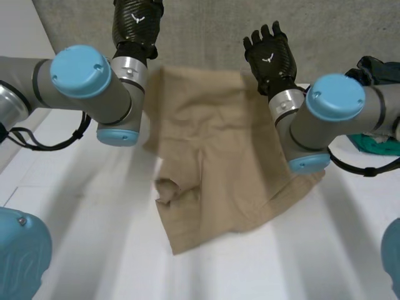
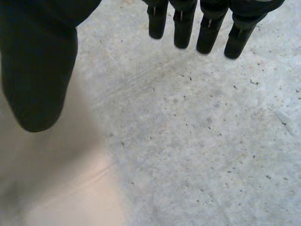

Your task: Fold the laundry.

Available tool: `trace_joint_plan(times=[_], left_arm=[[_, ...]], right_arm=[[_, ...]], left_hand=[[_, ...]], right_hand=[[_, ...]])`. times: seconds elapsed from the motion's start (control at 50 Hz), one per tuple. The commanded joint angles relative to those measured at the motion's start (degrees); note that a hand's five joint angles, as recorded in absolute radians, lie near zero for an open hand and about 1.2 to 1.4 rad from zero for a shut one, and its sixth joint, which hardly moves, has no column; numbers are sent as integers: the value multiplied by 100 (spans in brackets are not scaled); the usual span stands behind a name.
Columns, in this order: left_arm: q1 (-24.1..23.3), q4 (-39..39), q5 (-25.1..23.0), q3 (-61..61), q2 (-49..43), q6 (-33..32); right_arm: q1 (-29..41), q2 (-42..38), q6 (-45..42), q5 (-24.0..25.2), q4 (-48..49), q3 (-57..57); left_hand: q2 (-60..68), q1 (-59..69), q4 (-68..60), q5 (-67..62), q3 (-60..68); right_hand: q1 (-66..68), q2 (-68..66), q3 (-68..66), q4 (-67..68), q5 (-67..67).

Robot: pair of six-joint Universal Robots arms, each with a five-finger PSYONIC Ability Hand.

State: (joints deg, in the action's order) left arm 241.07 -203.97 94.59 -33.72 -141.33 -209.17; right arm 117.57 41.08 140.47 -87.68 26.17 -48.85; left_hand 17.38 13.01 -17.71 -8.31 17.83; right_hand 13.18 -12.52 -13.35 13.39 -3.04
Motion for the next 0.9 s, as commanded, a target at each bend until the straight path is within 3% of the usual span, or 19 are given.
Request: trace_joint_plan(times=[0.02, 0.12, 0.22, 0.36, 0.44, 0.6, 0.8, 0.88, 0.9], left_arm=[[-130, -107, 24, -880, 482, 43], [-245, -64, 42, -2321, 1431, 52], [-675, 191, 270, -4009, 2600, 52], [-1403, 1086, 700, -5678, 3664, 524], [-1765, 1639, 736, -6198, 3841, 1436], [-1906, 2607, 701, -6384, 3395, 3284], [-1924, 2257, 868, -6199, 2813, 3418], [-1924, 2116, 1043, -6112, 2585, 3392], [-1924, 2116, 1087, -6059, 2471, 3383]], right_arm=[[-32, 497, -46, -4, -954, -283], [-191, 1288, 25, 154, -2035, -809], [-664, 2122, -80, 750, -3237, -1608], [-1639, 2370, -624, 1603, -4347, -2408], [-1991, 2361, -1239, 1902, -4331, -2892], [-2431, 1765, -1830, 2535, -3612, -3315], [-2511, 1113, -1795, 3028, -2969, -3271], [-2511, 1043, -1681, 3046, -2732, -3254], [-2503, 1025, -1594, 3046, -2635, -3245]], left_hand=[[-738, -301, 771, 831, -783], [-515, -78, 549, 609, -561], [-162, 275, 196, 256, -208], [1133, 1571, -1100, -1040, 1088], [1134, 1571, -1101, -1041, 1089], [966, 1403, -933, -872, 921], [915, 1352, -882, -822, 870], [966, 1403, -932, -872, 921], [1032, 1470, -999, -939, 987]], right_hand=[[-318, 252, 335, -339, 304], [-318, 252, 335, -339, 304], [-318, 252, 335, -339, 304], [-318, 252, 335, -339, 304], [-194, 128, 211, -215, 179], [982, -1048, -965, 961, -997], [1758, -1824, -1741, 1737, -1773], [3755, -3821, -3738, 3734, -3770], [5410, -5476, -5392, 5388, -5424]])
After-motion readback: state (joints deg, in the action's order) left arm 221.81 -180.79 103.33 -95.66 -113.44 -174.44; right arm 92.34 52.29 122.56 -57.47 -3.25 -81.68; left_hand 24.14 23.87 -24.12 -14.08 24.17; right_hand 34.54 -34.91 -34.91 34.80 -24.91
